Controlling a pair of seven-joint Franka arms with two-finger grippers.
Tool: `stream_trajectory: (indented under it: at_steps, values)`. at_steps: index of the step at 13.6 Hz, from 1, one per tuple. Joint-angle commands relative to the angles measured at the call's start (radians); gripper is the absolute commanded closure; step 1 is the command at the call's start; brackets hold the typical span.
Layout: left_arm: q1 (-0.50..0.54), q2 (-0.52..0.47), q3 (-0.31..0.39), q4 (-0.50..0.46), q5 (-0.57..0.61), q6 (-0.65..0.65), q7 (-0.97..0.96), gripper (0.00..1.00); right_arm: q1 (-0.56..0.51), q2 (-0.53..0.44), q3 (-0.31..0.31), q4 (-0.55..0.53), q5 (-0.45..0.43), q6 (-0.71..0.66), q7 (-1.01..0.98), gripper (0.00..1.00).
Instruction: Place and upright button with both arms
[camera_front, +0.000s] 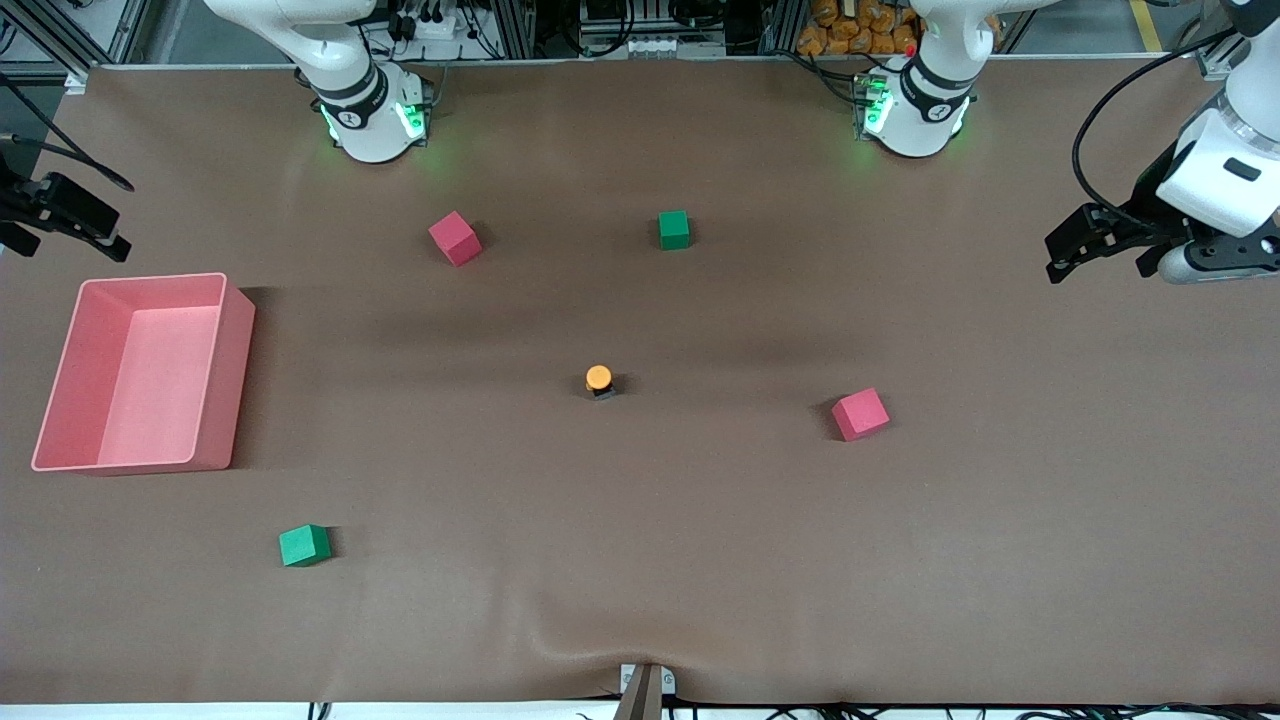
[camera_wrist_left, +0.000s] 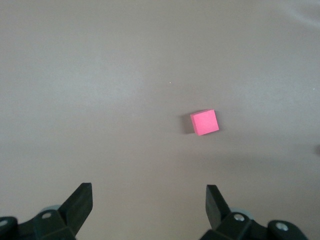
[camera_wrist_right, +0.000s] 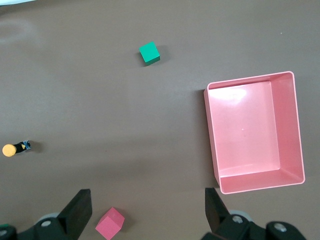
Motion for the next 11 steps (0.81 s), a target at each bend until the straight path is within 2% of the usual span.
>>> stream_trajectory:
  at_steps: [1,5,7,9,11]
  values:
    - [0.008,0.001,-0.007,0.039,0.018,-0.023,0.004,0.00,0.000,-0.018,0.000,-0.016,-0.010,-0.002,-0.009,0.00]
    - [0.008,0.008,0.010,0.088,0.018,-0.077,0.011,0.00,0.000,-0.018,0.000,-0.016,-0.010,-0.003,-0.009,0.00]
    - [-0.027,0.024,0.061,0.129,0.021,-0.114,0.013,0.00,0.000,-0.018,0.000,-0.016,-0.010,-0.011,-0.009,0.00]
    - [-0.104,0.043,0.128,0.180,0.045,-0.163,0.011,0.00,0.000,-0.018,0.000,-0.016,-0.010,-0.011,-0.009,0.00]
    - [-0.107,0.041,0.141,0.183,0.045,-0.164,0.016,0.00,0.000,-0.018,0.000,-0.016,-0.010,-0.011,-0.009,0.00]
